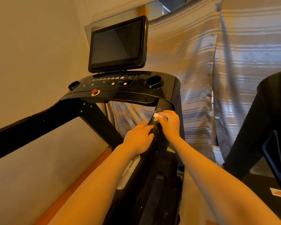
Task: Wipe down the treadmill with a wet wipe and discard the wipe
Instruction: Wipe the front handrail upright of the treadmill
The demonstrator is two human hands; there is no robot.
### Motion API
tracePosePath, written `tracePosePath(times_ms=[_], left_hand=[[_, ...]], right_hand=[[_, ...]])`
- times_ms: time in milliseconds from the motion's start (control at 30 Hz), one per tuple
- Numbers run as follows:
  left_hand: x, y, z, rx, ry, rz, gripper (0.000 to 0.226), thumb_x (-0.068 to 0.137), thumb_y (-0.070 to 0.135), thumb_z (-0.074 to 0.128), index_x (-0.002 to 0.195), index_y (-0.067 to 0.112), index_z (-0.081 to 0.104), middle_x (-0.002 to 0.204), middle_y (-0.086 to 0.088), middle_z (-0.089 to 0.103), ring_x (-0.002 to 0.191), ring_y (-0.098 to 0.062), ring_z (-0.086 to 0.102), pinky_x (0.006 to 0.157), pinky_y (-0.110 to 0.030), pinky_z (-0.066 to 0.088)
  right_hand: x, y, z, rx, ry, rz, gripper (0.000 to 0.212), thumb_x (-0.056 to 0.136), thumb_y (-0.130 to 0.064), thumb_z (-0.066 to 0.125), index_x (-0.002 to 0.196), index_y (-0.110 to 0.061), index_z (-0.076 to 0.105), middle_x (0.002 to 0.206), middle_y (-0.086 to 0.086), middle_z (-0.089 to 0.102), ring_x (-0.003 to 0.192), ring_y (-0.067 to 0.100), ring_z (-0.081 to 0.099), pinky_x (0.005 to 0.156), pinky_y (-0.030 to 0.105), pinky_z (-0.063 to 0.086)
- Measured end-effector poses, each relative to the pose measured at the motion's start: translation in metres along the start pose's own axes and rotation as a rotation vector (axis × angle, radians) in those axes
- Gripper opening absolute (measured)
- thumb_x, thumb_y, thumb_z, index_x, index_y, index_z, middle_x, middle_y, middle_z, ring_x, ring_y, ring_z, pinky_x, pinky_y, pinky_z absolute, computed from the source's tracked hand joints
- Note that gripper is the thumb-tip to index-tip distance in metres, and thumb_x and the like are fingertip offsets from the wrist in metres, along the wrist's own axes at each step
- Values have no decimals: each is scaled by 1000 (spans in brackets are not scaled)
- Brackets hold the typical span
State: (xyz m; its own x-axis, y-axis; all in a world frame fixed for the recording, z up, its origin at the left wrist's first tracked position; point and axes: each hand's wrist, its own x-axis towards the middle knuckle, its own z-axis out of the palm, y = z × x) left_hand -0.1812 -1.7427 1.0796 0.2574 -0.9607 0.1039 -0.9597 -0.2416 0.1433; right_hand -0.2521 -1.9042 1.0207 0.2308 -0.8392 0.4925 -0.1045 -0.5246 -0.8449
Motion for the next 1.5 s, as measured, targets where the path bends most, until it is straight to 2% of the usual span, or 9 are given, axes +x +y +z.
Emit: tracePosePath(times_ms=[167, 300, 400, 533, 733, 933, 1167, 1367, 1500], left_hand=[[-2, 1, 0, -77, -7, 5, 47, 106, 33, 34, 152, 27, 29, 161, 3, 22, 145, -21, 27, 116, -45, 30], [1, 1, 1, -70, -4, 17, 47, 106, 33, 34, 152, 27, 30, 160, 4, 25, 142, -20, 31, 114, -46, 33], [1, 1, 1, -54, -11, 12, 48, 106, 34, 33, 153, 27, 29, 161, 3, 23, 144, -20, 28, 115, -45, 31], [2, 0, 3, -34, -16, -3, 48, 105, 35, 33, 153, 28, 28, 161, 2, 21, 145, -21, 26, 116, -46, 31], [1, 1, 2, -40, -9, 10, 48, 105, 34, 33, 153, 27, 28, 160, 3, 24, 144, -20, 29, 115, -43, 32], [-1, 3, 0, -38, -23, 6, 49, 106, 34, 31, 154, 28, 25, 162, 3, 19, 144, -21, 29, 114, -40, 33], [-3, 5, -1, -35, -14, -13, 49, 106, 35, 32, 154, 29, 25, 163, 3, 17, 145, -20, 29, 114, -38, 32], [-6, 5, -2, -46, -19, 13, 48, 106, 34, 31, 153, 29, 24, 162, 5, 18, 144, -19, 30, 112, -34, 32], [-6, 7, -3, -33, -12, 21, 47, 107, 33, 31, 153, 29, 24, 162, 4, 19, 143, -19, 31, 111, -33, 32]], right_hand=[[6, 23, 6, 40, -36, 26, 50, 91, -20, 69, 135, -1, 55, 130, 12, 60, 118, 21, 57, 103, 30, 46], [-10, 16, 0, -41, -91, -240, 28, 99, -17, 57, 124, -9, 67, 127, 8, 65, 119, 18, 56, 101, 16, 38], [-24, 22, -5, -72, -105, -329, 33, 101, -19, 50, 130, -9, 62, 133, 9, 61, 123, 18, 50, 105, 23, 34], [-42, 37, -18, -81, -162, -412, 41, 100, -21, 45, 140, -15, 52, 139, 1, 55, 128, 10, 45, 107, 10, 32], [-27, 35, -16, -186, -278, -435, 49, 102, -28, 36, 149, -18, 27, 154, -6, 27, 147, 8, 16, 121, 21, 5], [2, 27, -15, -160, -365, -369, 53, 103, -35, 31, 153, -16, 29, 160, 1, 27, 149, 11, 18, 123, 34, 15], [-44, 29, -29, -41, -409, -332, 49, 99, -33, 36, 147, -29, 29, 156, -8, 31, 145, 5, 26, 118, 17, 19], [15, 28, -16, -195, -378, -323, 59, 100, -39, 29, 153, -13, 29, 161, 6, 25, 150, 18, 17, 124, 42, 14], [19, 23, -9, -190, -376, -320, 53, 107, -24, 36, 156, -14, 18, 163, 3, 16, 147, 7, 9, 114, 8, 2]])
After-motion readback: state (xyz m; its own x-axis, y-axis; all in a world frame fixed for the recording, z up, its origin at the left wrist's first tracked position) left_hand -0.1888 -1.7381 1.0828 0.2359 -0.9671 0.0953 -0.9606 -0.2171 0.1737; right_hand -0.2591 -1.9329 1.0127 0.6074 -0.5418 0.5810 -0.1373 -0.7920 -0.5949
